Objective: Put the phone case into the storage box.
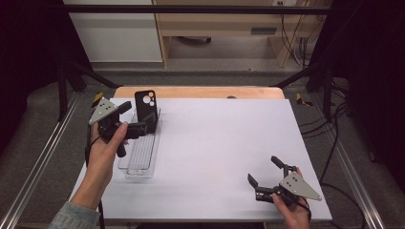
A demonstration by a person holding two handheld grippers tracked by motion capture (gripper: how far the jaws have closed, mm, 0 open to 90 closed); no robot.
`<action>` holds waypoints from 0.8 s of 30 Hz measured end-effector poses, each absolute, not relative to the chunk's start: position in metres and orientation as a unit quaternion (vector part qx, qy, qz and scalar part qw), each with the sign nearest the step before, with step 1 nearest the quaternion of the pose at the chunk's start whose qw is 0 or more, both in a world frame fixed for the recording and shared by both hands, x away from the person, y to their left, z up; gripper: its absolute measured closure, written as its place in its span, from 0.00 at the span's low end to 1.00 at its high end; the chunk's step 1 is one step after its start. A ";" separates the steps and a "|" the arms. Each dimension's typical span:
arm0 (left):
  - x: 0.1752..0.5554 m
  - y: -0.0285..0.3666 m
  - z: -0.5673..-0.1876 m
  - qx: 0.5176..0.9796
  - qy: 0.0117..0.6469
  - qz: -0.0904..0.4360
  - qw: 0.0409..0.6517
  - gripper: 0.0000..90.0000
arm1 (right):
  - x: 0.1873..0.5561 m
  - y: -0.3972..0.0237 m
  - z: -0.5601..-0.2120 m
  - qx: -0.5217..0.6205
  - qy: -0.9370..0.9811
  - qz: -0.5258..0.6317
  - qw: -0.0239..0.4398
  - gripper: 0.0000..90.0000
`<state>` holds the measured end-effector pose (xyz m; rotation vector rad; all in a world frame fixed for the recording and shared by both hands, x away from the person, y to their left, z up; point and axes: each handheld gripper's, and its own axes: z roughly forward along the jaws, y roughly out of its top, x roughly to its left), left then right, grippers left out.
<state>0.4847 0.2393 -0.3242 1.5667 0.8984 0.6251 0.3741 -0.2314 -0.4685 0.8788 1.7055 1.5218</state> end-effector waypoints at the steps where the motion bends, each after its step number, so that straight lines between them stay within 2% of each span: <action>1: 0.484 0.240 -0.324 0.670 0.382 0.268 0.577 0.02 | 0.374 -0.231 -0.469 0.338 0.655 0.584 0.340 0.02; 24: 0.463 0.257 -0.317 0.663 0.368 0.302 0.578 0.02 | 0.374 -0.231 -0.469 0.338 0.656 0.583 0.339 0.02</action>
